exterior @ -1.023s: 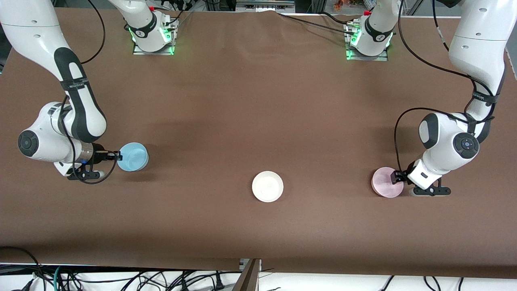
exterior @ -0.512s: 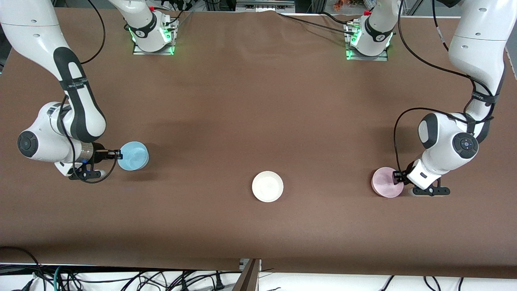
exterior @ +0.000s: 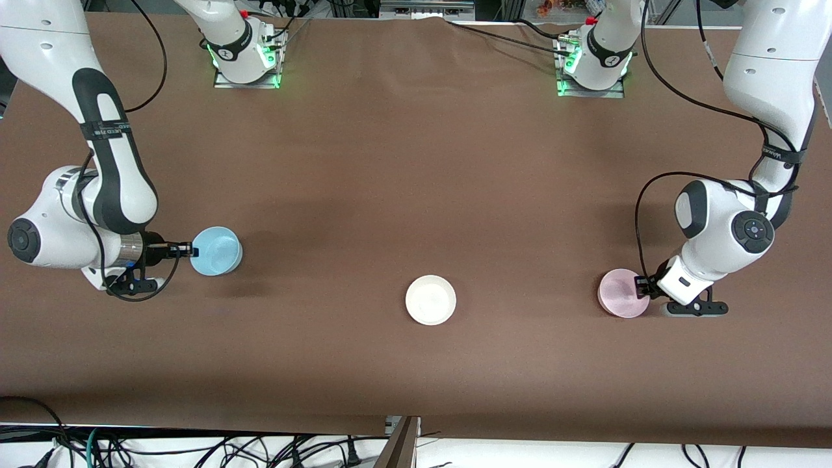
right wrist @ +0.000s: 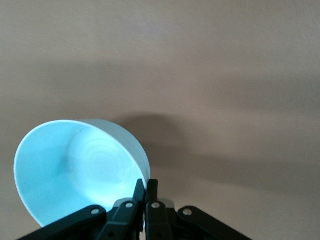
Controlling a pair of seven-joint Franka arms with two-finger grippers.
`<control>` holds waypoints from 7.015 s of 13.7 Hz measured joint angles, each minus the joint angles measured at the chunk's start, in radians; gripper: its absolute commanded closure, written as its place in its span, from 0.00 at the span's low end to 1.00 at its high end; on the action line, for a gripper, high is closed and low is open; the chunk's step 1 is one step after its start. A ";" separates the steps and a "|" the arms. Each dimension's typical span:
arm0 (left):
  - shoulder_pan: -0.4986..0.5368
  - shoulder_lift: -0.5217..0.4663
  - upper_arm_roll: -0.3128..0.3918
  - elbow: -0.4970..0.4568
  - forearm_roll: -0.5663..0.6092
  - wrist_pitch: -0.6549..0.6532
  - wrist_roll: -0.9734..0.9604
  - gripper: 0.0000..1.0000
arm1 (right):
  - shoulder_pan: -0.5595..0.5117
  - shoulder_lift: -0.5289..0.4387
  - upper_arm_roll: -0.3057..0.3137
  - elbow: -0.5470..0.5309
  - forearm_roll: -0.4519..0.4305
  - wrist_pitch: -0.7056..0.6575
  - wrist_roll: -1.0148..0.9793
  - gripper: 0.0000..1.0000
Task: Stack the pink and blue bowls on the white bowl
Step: 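Grip the blue bowl with the right gripper while the left gripper grips the pink bowl, then carry the pink bowl with the left gripper over the white bowl, then lower the pink bowl into the white bowl and open the left gripper, then carry the blue bowl with the right gripper while the left gripper withdraws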
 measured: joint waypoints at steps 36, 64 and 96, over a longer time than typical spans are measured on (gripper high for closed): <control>-0.278 -0.027 -0.315 0.095 0.000 -0.007 -1.071 1.00 | 0.142 -0.006 0.157 0.155 0.076 -0.012 0.258 1.00; -0.608 0.160 -0.027 0.294 0.000 0.115 -1.291 1.00 | 0.231 0.008 0.157 0.175 0.076 0.038 0.478 1.00; -0.571 0.007 0.056 0.586 -0.073 -0.552 -1.023 0.42 | 0.522 0.190 0.161 0.309 0.076 0.441 1.051 1.00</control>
